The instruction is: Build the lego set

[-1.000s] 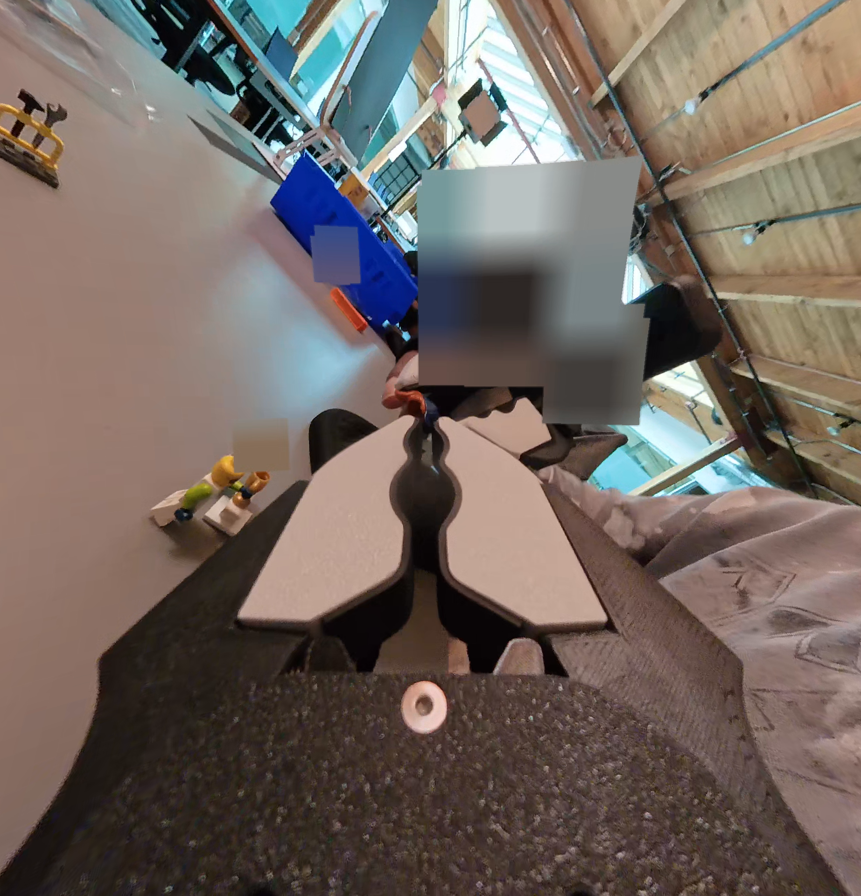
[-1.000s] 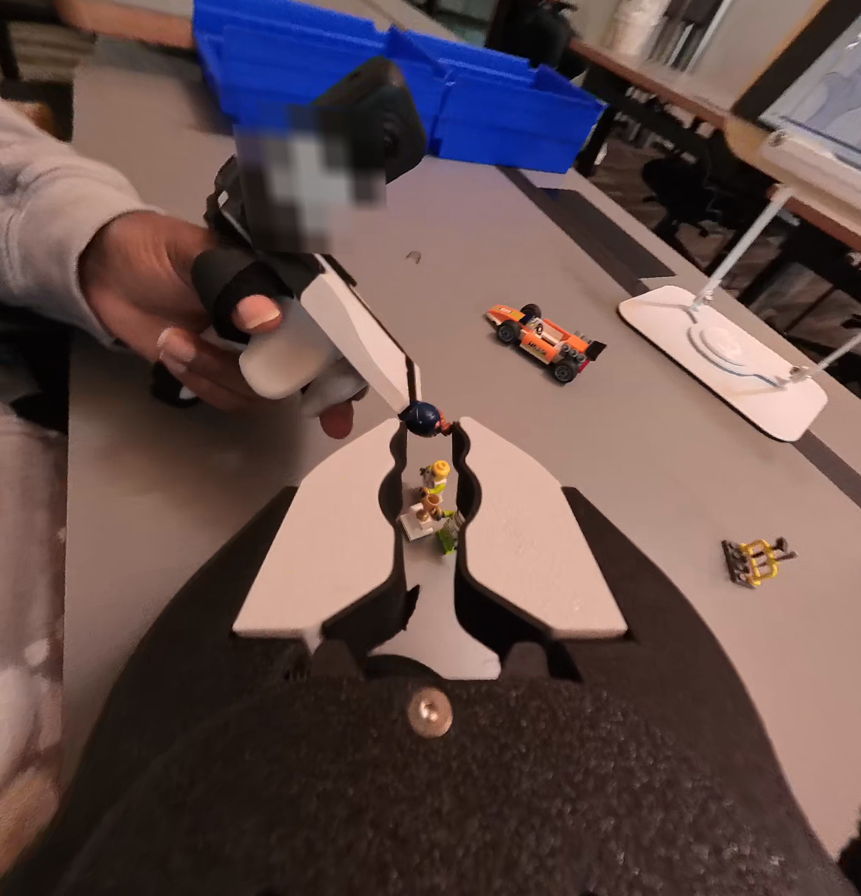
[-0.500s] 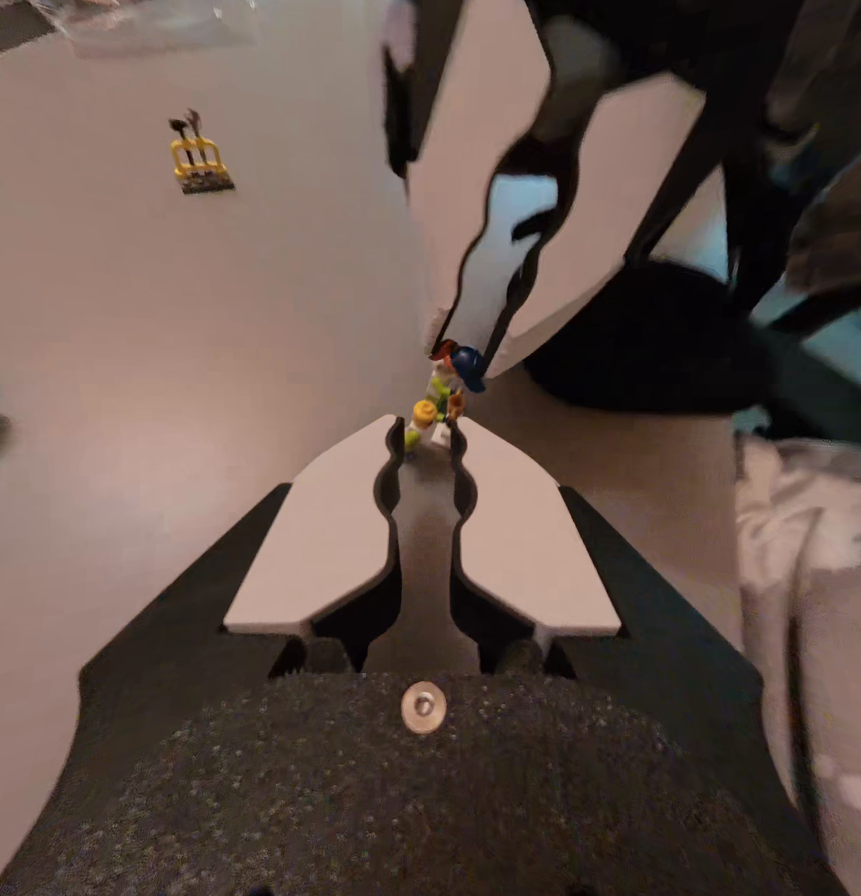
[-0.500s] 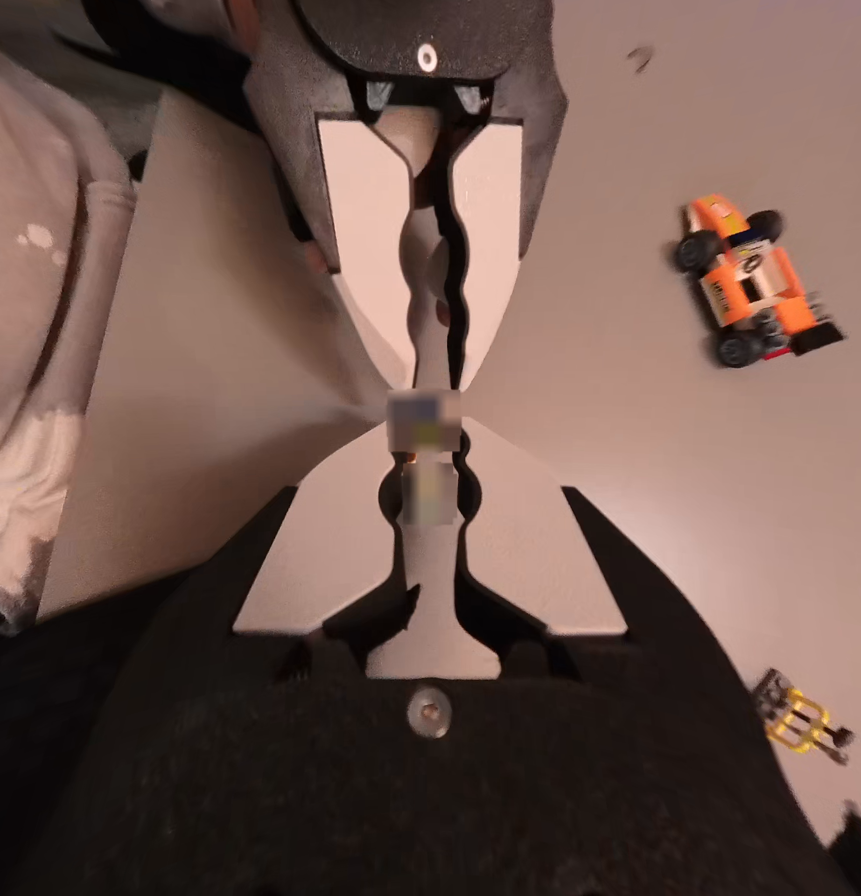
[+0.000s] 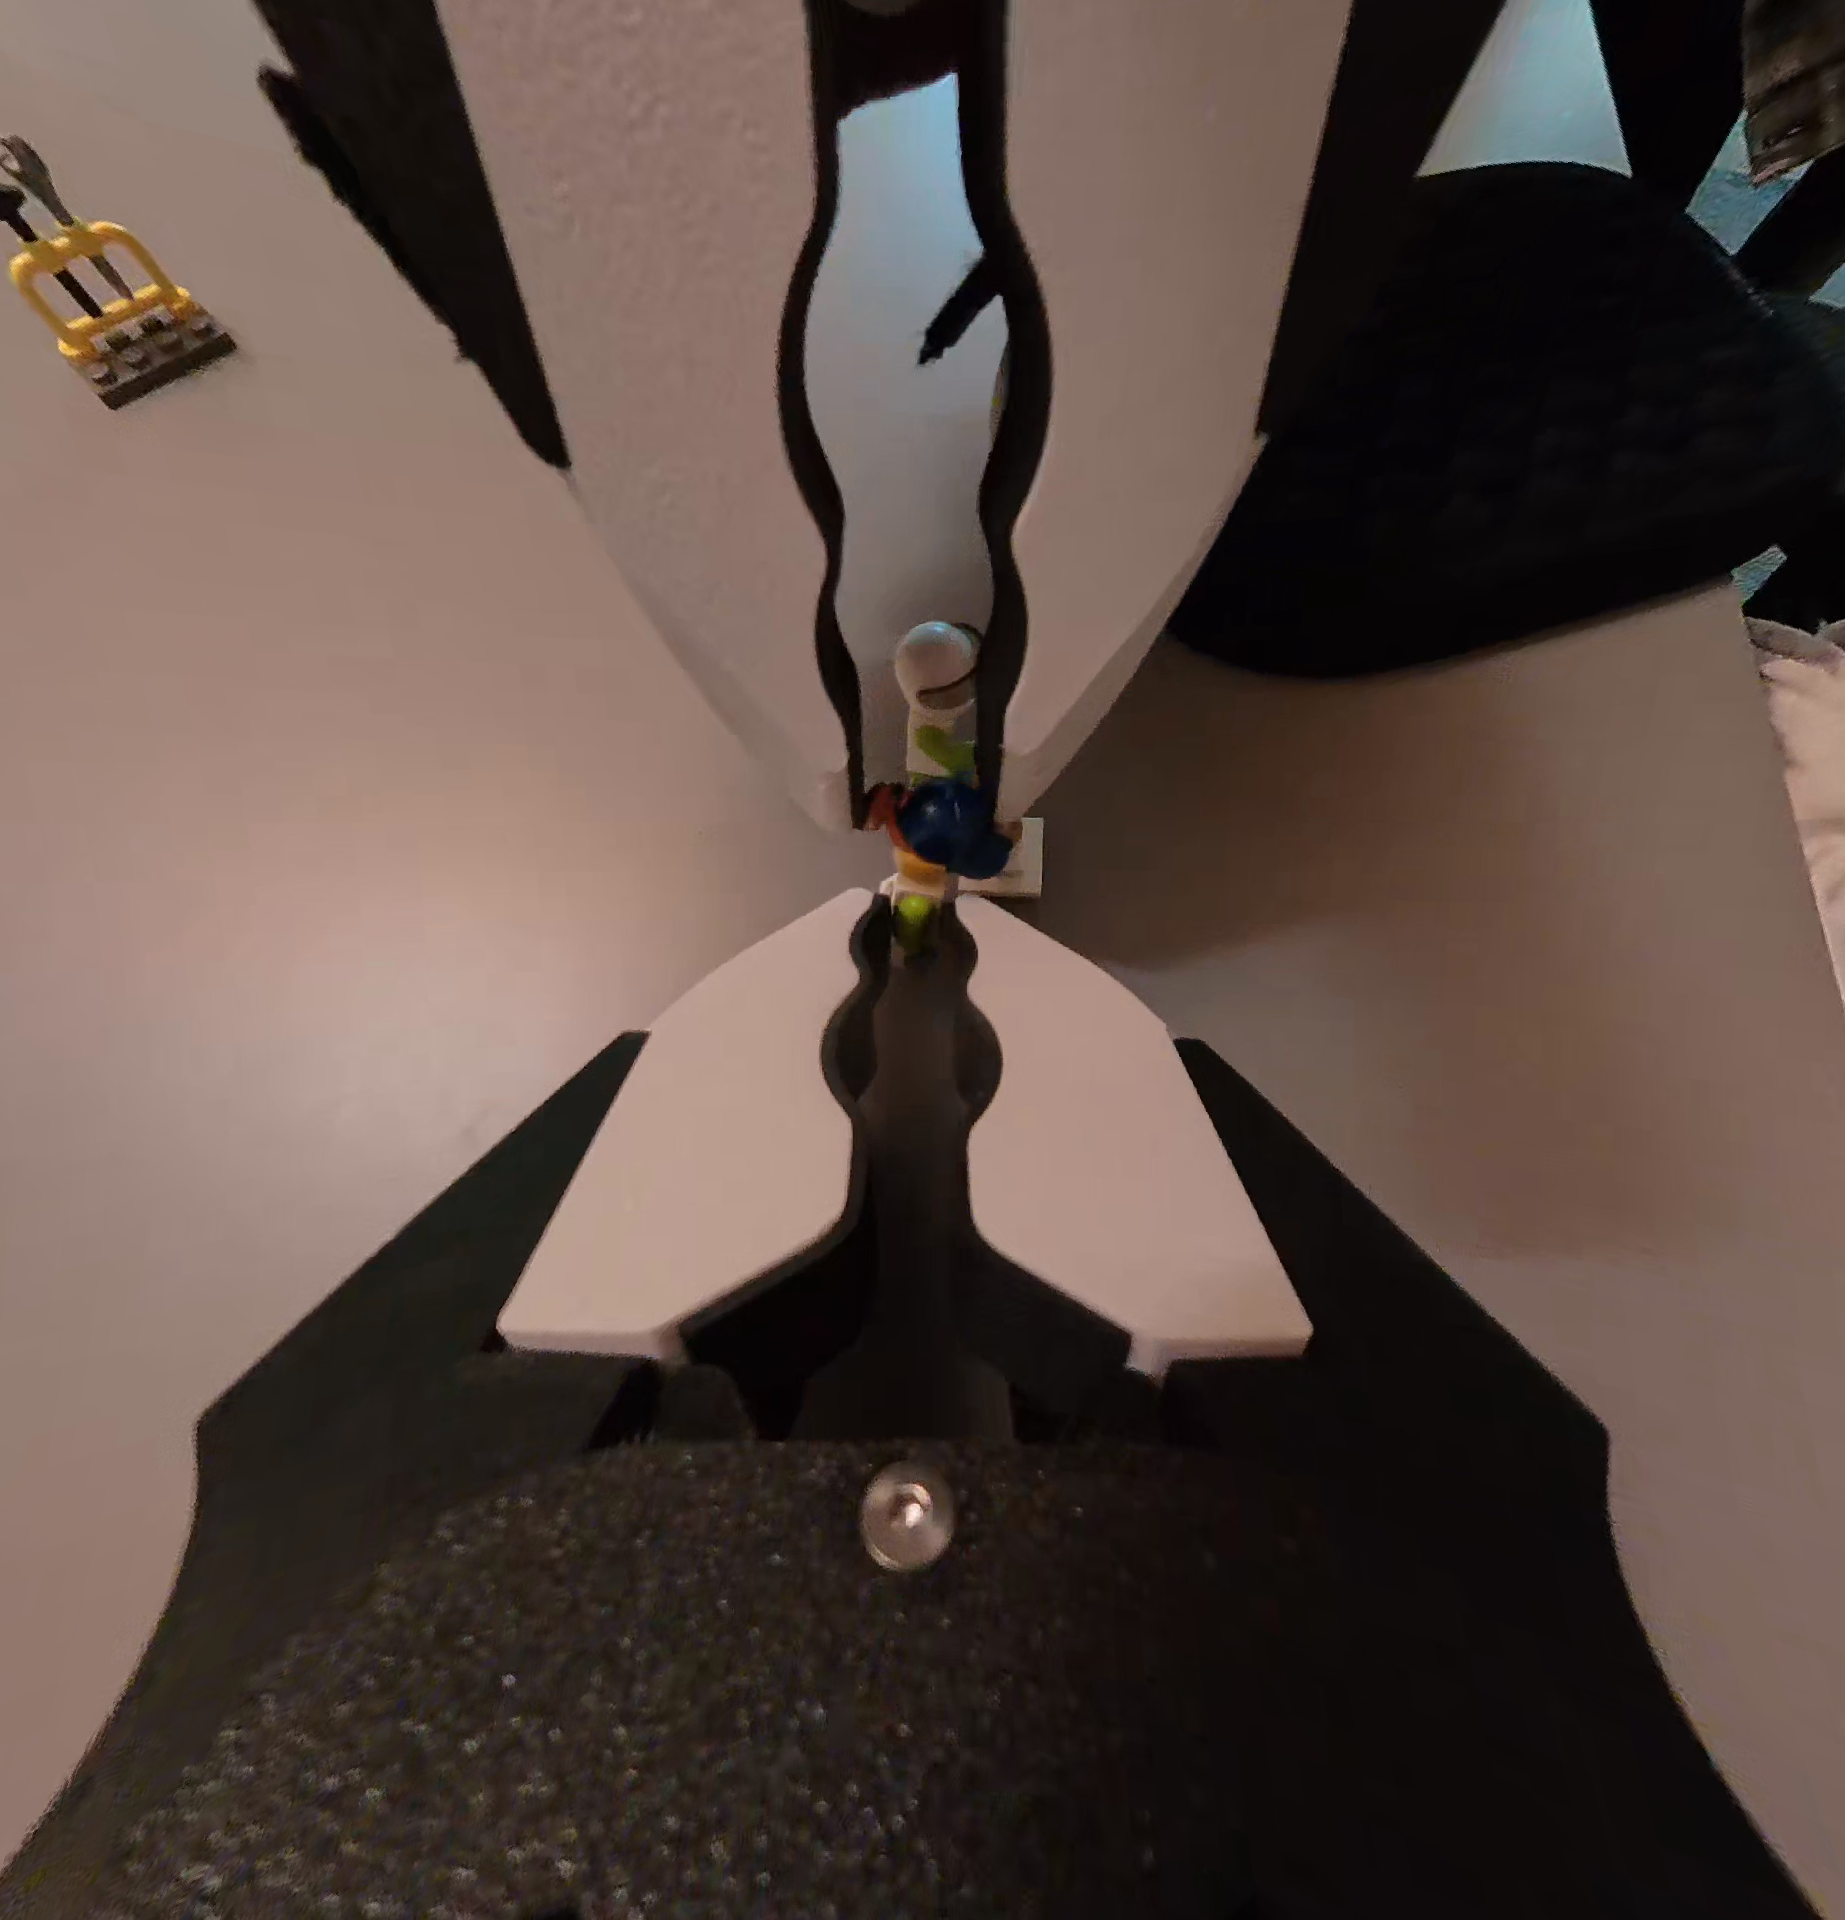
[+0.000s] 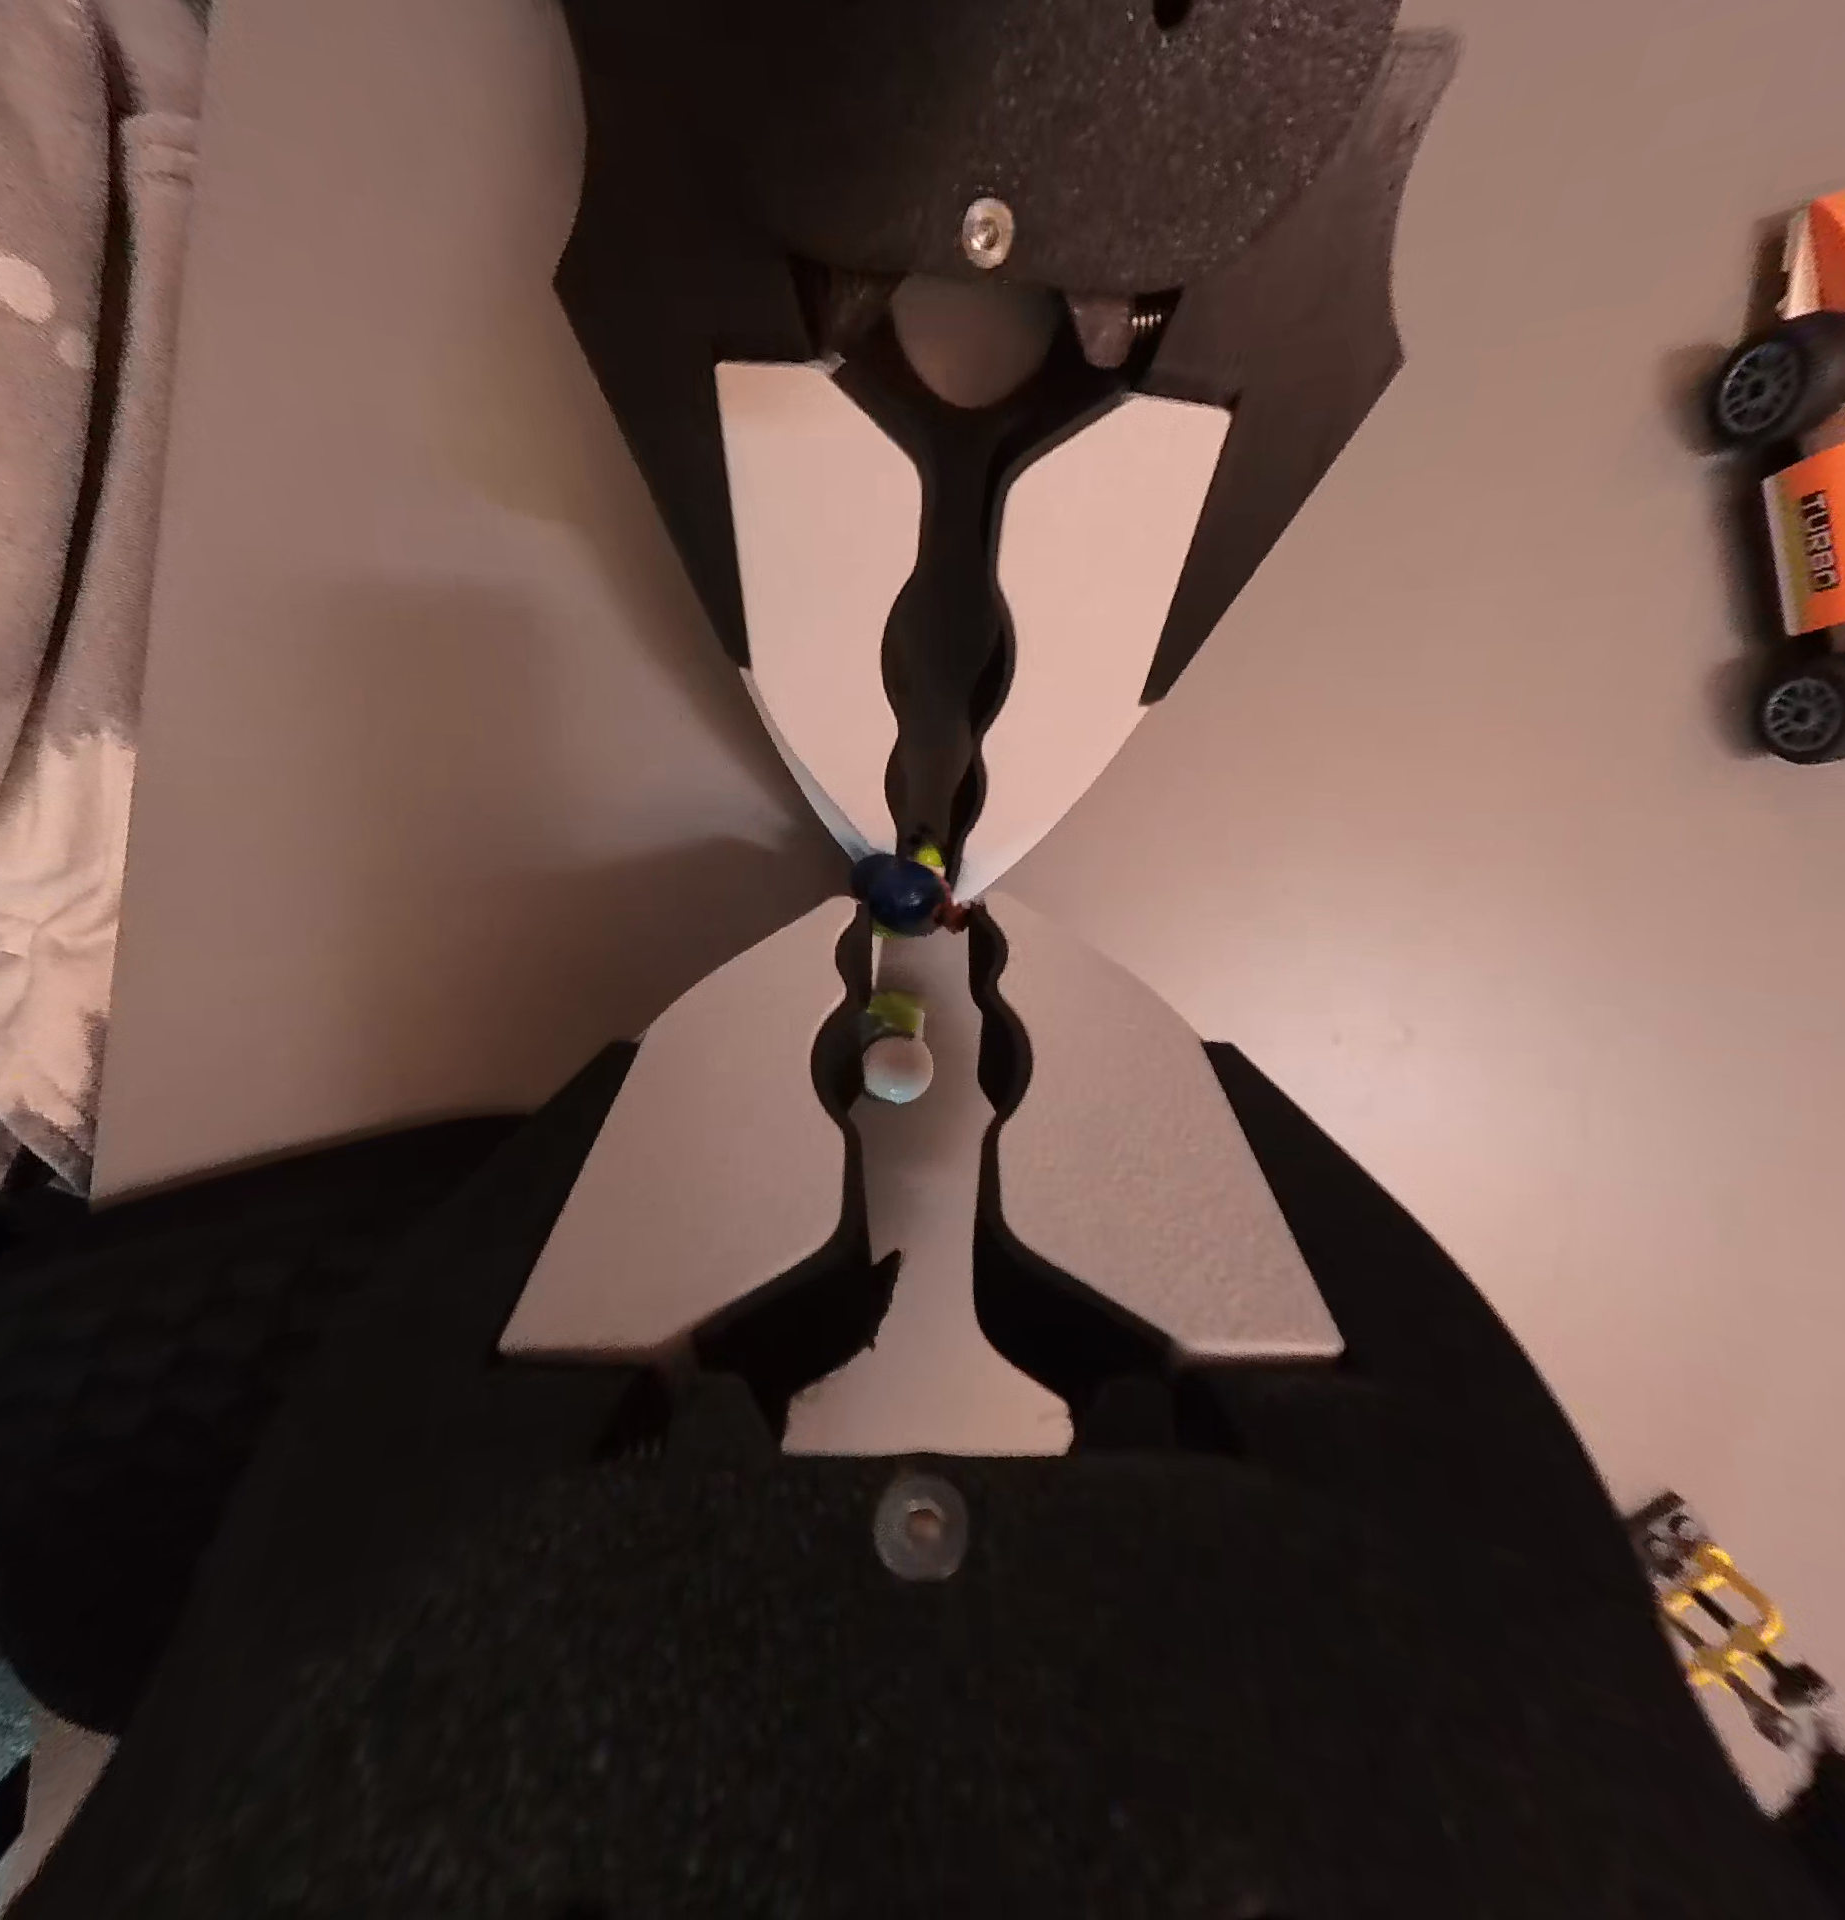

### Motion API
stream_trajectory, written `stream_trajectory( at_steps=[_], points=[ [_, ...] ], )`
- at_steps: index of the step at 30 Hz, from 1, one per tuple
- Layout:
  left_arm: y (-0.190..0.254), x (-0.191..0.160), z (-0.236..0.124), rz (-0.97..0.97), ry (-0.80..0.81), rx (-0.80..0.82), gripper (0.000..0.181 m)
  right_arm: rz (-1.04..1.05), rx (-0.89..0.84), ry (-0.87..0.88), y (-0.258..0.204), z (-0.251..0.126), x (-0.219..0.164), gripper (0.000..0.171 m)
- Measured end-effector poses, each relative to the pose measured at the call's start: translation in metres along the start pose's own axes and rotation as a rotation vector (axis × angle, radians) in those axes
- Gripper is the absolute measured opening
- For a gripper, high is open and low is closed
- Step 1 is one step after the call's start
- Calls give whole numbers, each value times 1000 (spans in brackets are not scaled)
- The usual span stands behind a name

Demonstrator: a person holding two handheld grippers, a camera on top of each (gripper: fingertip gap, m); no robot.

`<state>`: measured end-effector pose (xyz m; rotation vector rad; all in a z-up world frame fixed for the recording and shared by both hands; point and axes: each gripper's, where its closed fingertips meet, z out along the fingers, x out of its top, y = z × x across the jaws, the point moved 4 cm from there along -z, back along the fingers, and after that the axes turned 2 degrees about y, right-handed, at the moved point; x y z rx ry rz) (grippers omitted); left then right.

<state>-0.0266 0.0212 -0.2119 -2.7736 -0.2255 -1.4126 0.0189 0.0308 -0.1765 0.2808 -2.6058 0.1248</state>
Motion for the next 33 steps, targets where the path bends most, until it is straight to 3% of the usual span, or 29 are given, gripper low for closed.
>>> stream_trajectory(
  at_steps=[10,12,25,33],
  points=[
    [3,0,2,111,2,40,8,-46,81,-127,0,4,0,17],
    [3,0,2,106,3,31,8,-83,87,-174,0,8,-5,10],
    [5,-1,1,91,-3,-5,8,-67,67,-16,-1,-7,6,14],
    [6,-1,0,90,-26,-51,8,-140,21,7,-7,-3,7,0]
  ],
)
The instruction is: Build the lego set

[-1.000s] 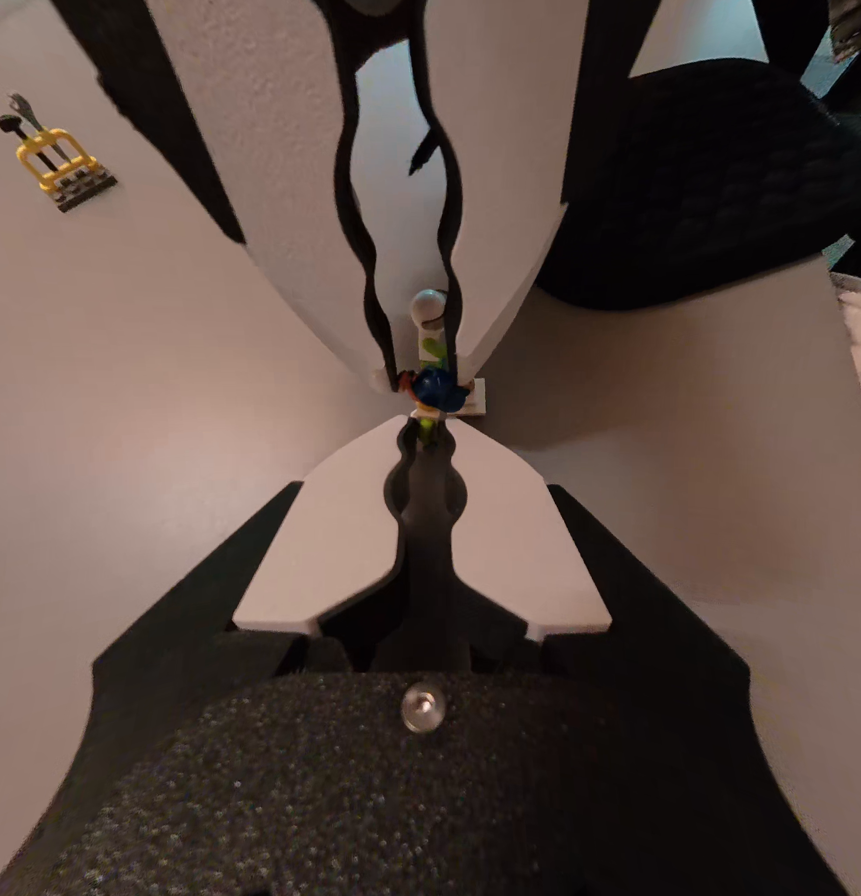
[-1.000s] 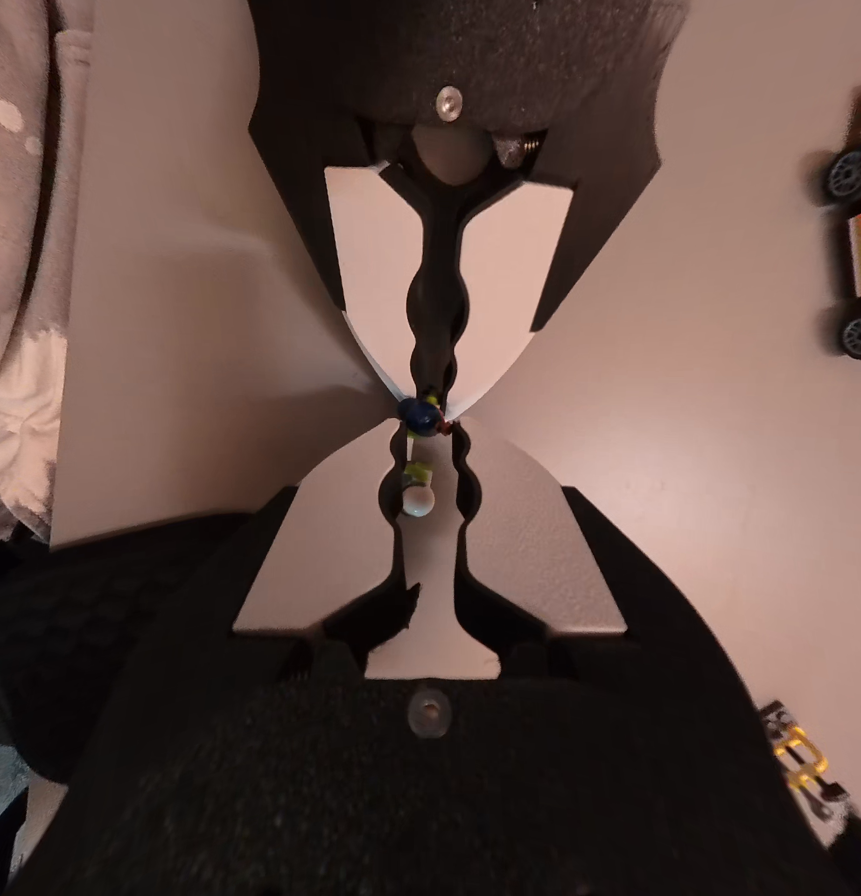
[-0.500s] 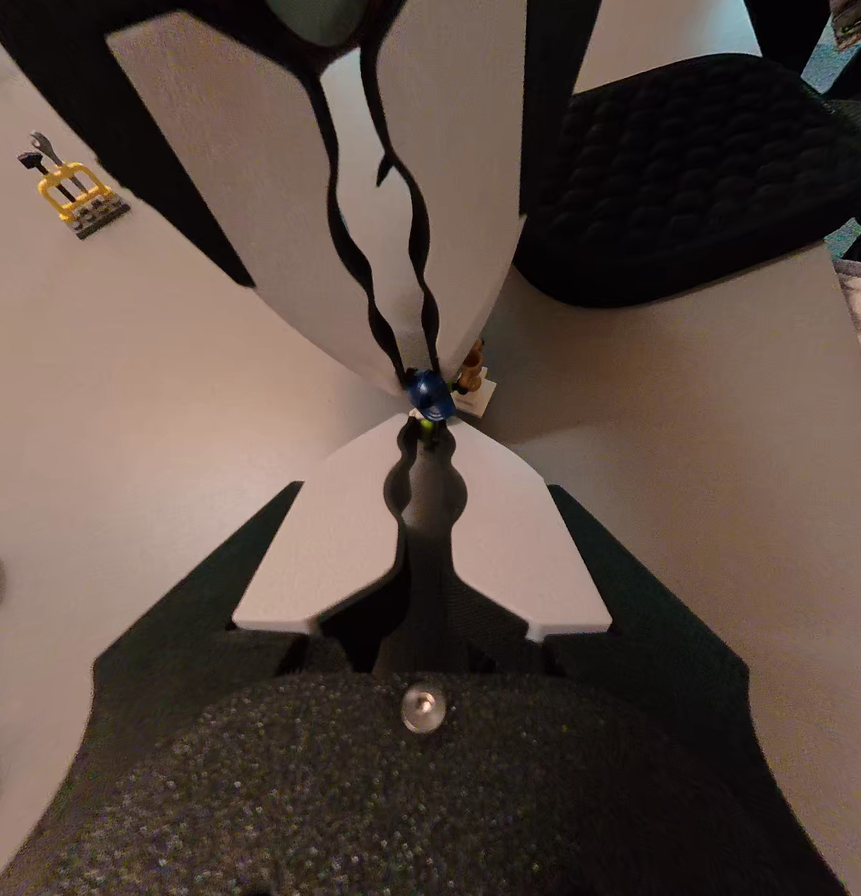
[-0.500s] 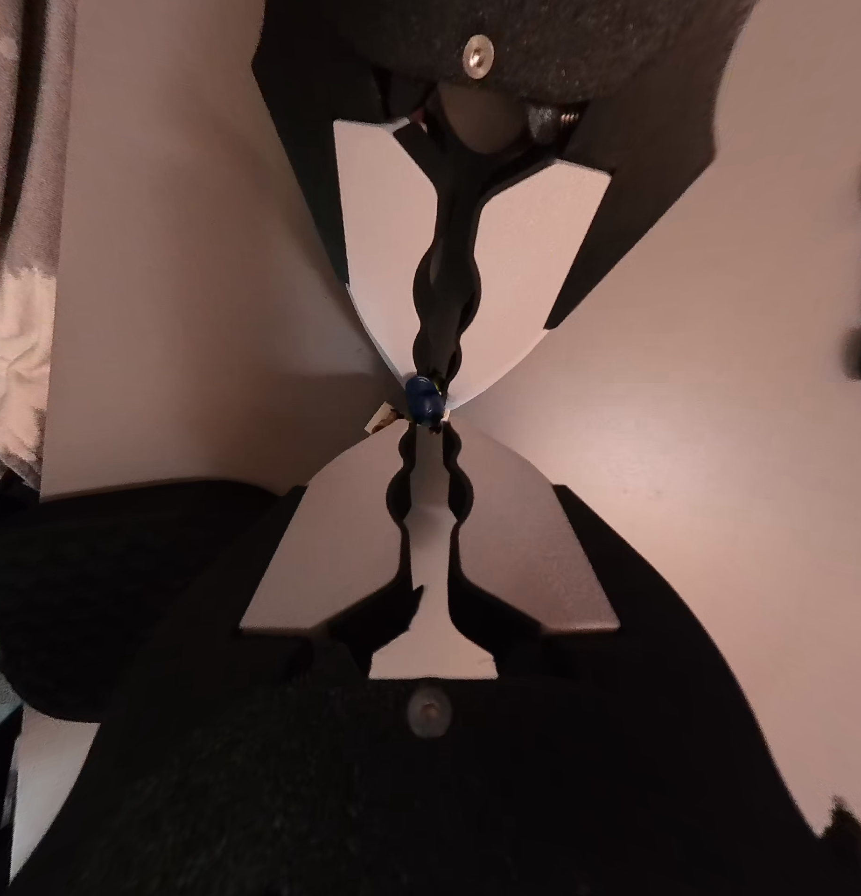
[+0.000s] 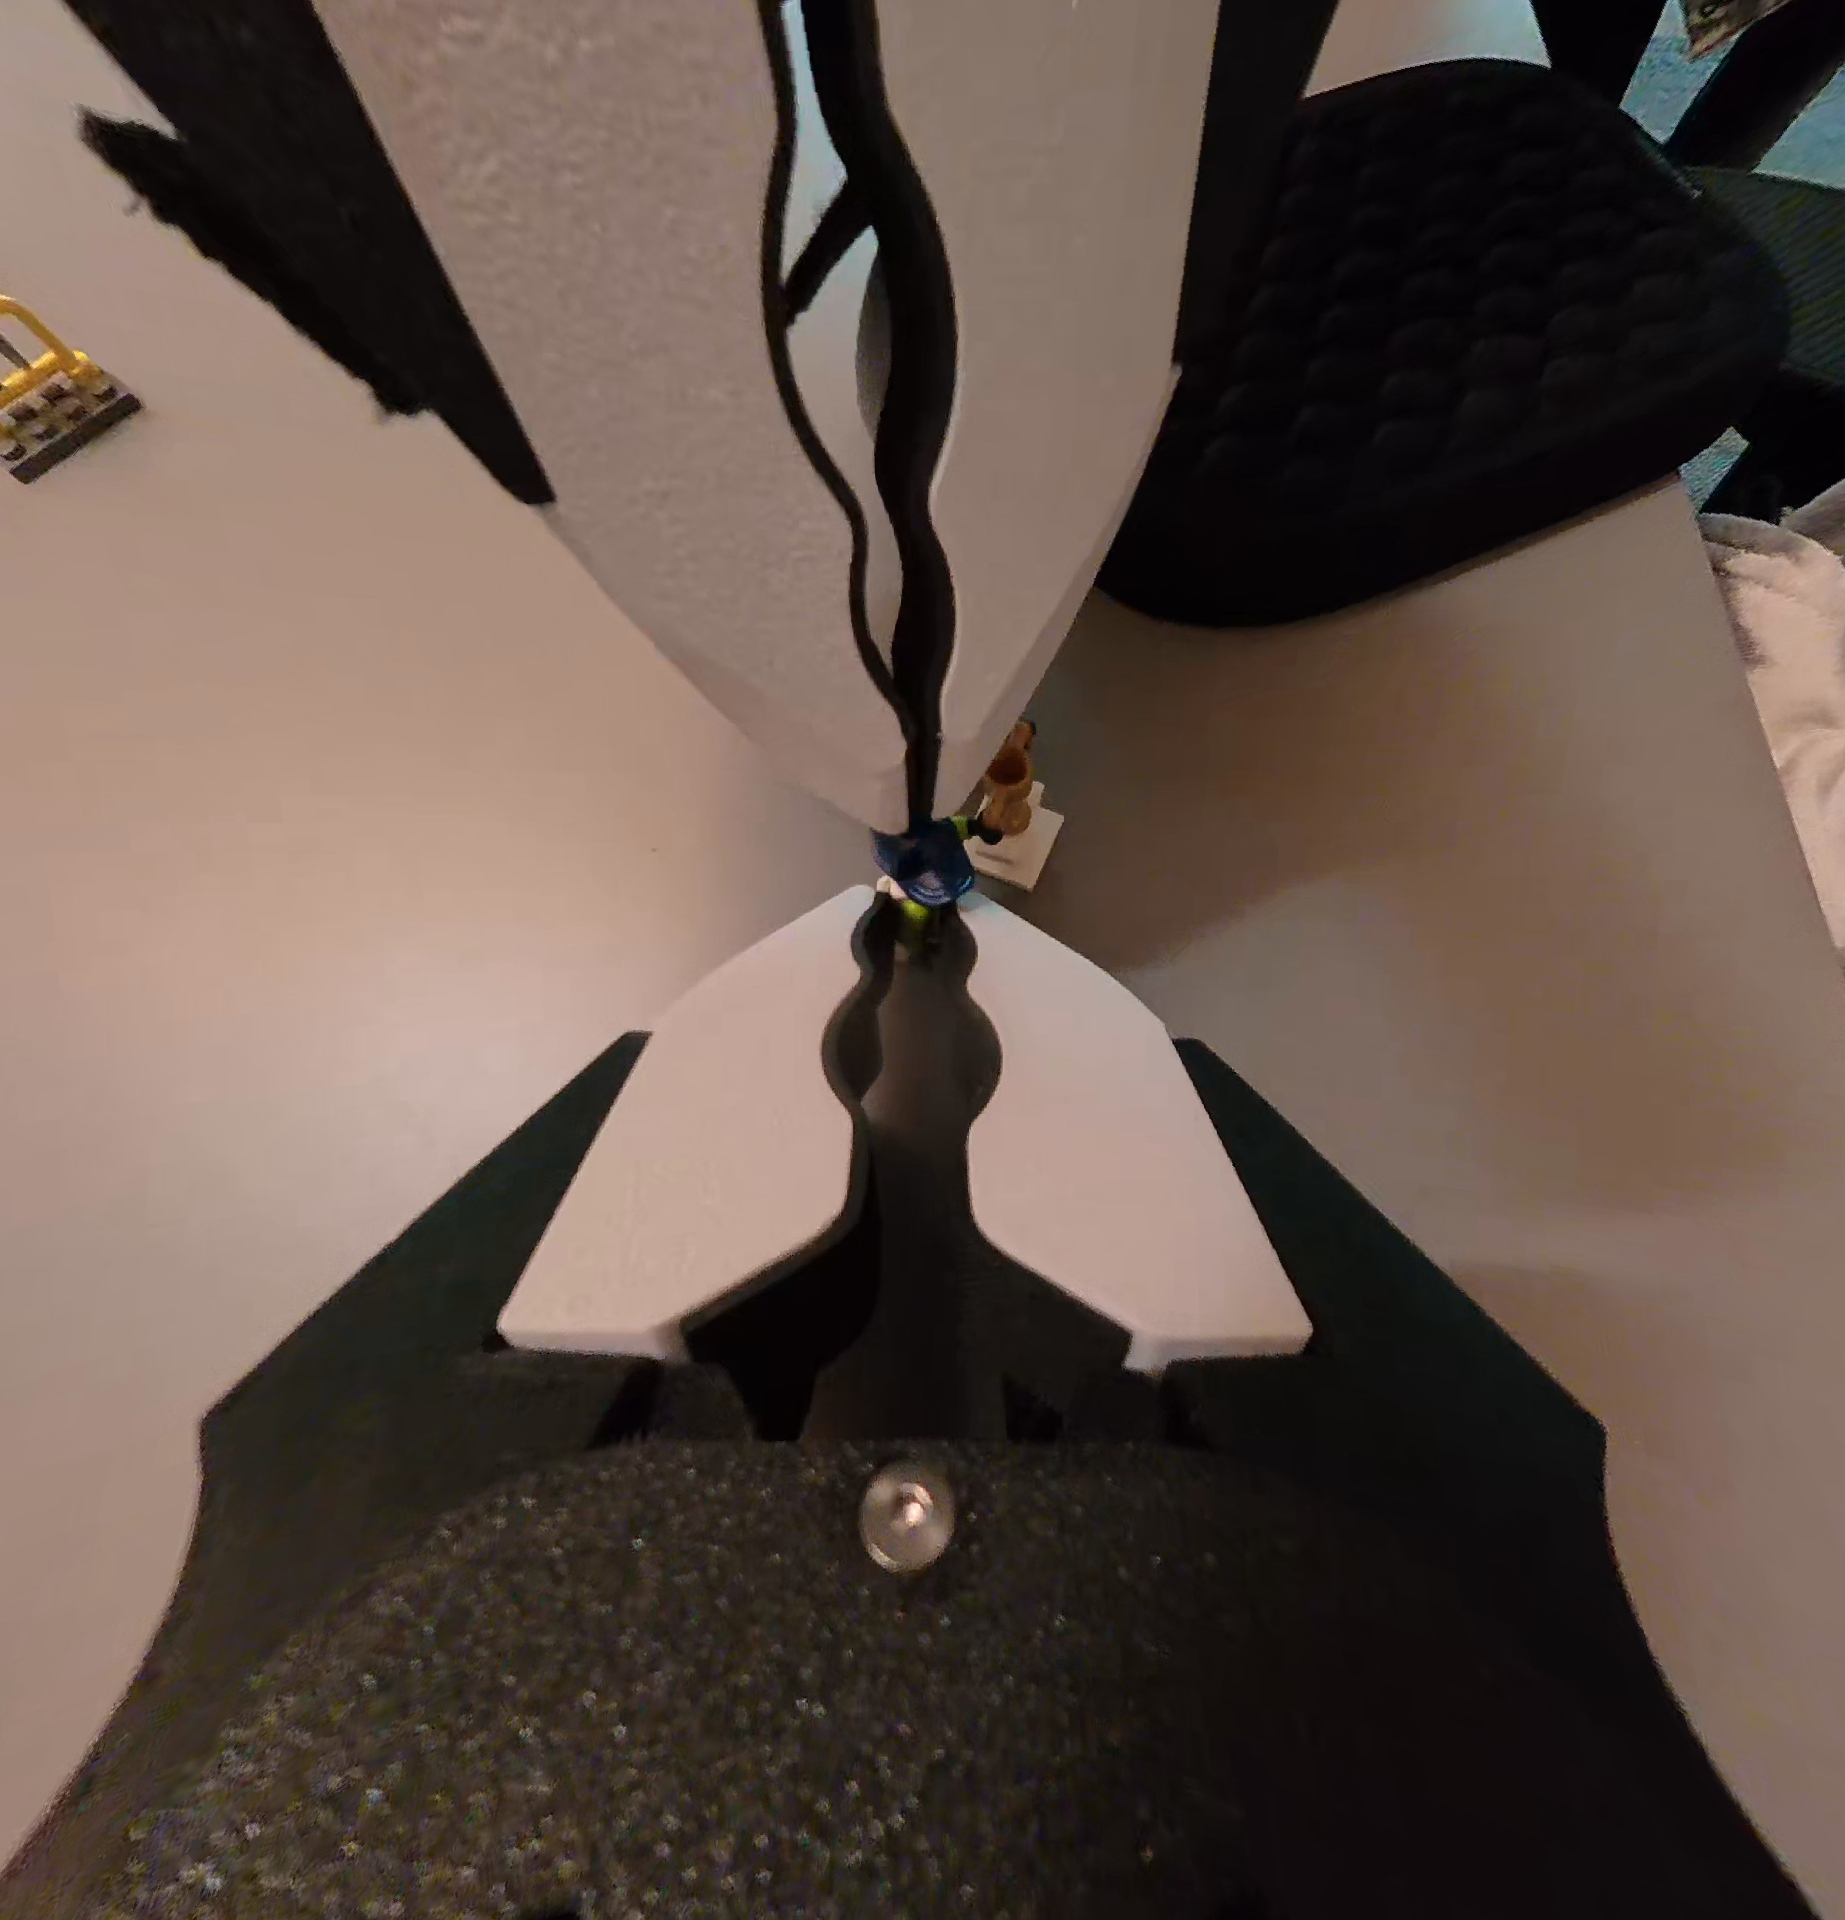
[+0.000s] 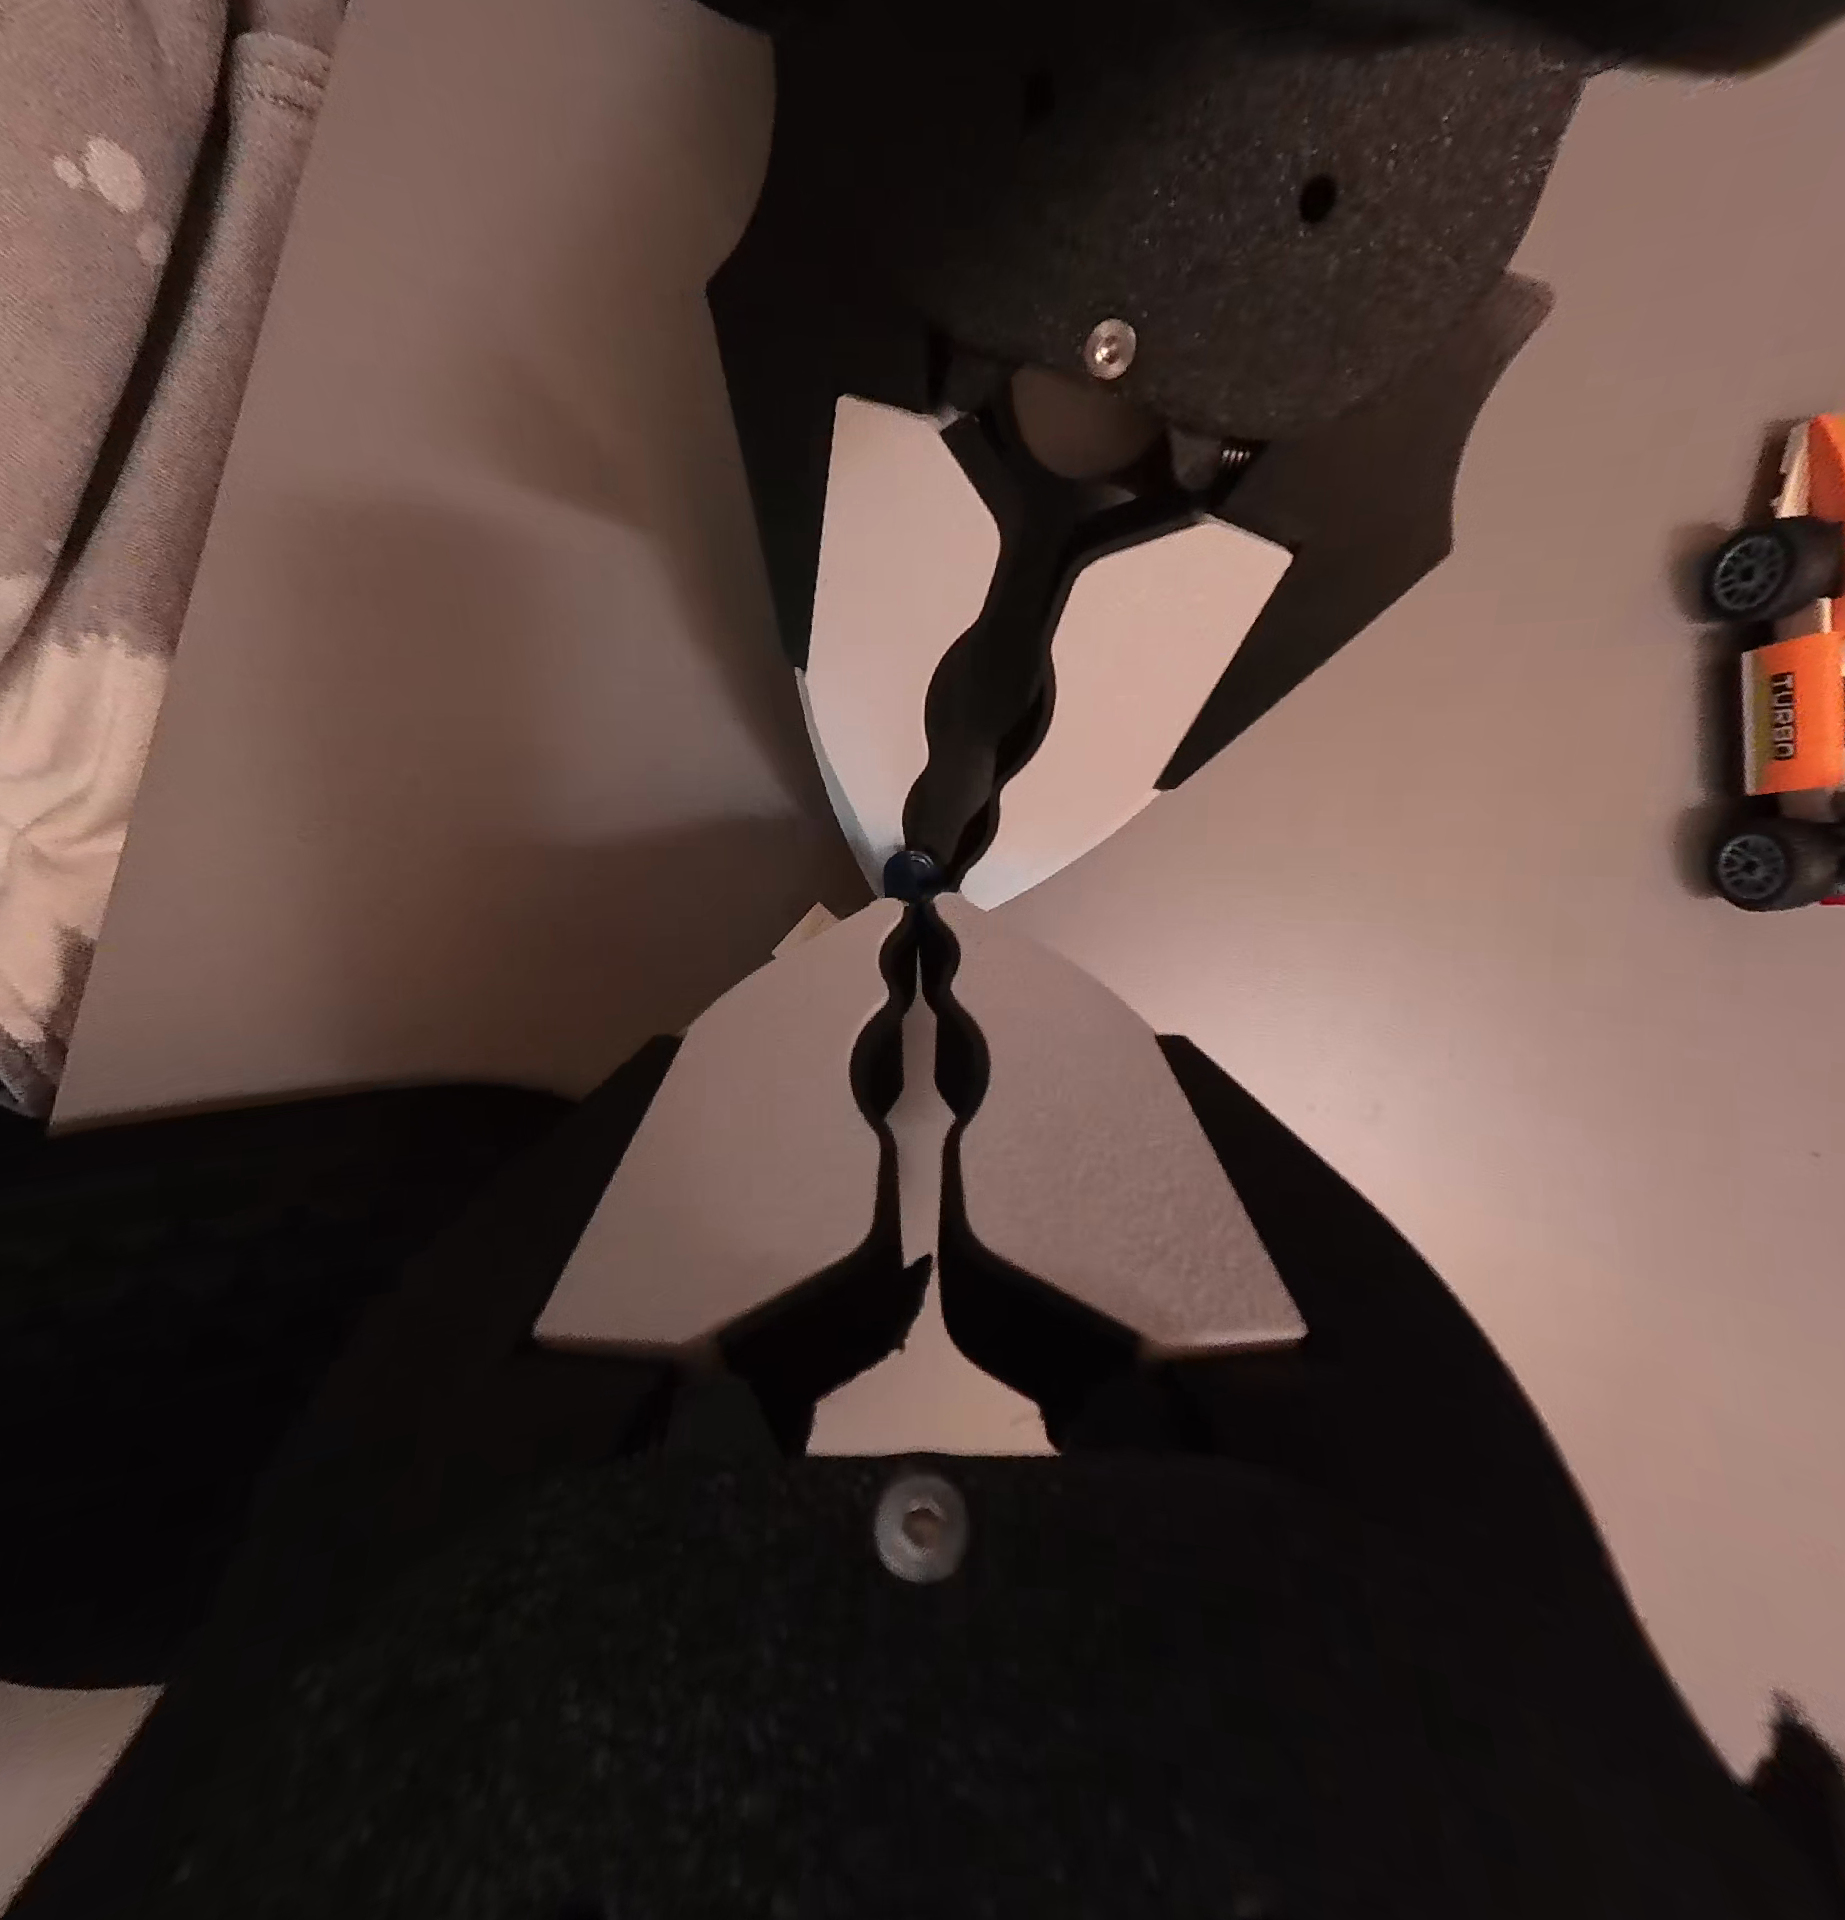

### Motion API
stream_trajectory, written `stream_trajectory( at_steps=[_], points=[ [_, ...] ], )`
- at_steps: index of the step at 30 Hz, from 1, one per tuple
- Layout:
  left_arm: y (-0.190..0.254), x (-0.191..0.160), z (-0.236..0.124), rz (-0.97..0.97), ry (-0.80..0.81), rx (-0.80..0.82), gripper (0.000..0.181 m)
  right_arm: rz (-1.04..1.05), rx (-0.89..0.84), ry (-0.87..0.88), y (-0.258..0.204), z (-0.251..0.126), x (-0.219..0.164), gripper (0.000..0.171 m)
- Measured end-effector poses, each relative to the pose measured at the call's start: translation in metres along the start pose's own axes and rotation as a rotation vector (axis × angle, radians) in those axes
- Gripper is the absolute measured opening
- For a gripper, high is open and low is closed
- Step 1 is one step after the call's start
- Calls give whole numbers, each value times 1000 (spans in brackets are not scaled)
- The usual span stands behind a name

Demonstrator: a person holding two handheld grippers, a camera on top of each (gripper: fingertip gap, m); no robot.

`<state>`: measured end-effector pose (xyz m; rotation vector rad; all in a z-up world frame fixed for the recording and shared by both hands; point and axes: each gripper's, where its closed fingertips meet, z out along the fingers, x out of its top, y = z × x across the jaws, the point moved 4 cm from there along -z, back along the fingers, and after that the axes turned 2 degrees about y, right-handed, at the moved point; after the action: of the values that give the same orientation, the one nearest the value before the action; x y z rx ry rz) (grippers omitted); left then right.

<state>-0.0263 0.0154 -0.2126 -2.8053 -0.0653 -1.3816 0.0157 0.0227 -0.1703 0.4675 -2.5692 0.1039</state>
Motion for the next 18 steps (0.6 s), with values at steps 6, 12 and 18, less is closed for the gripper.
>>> stream_trajectory(
  at_steps=[6,12,18],
  points=[
    [1,1,0,26,-32,-6,8,-52,33,-91,-1,1,2,0],
    [1,1,0,22,-36,-10,9,-70,61,-133,0,1,4,0],
    [5,1,1,-3,-34,-49,9,-62,61,-137,-5,4,3,0]
  ],
)
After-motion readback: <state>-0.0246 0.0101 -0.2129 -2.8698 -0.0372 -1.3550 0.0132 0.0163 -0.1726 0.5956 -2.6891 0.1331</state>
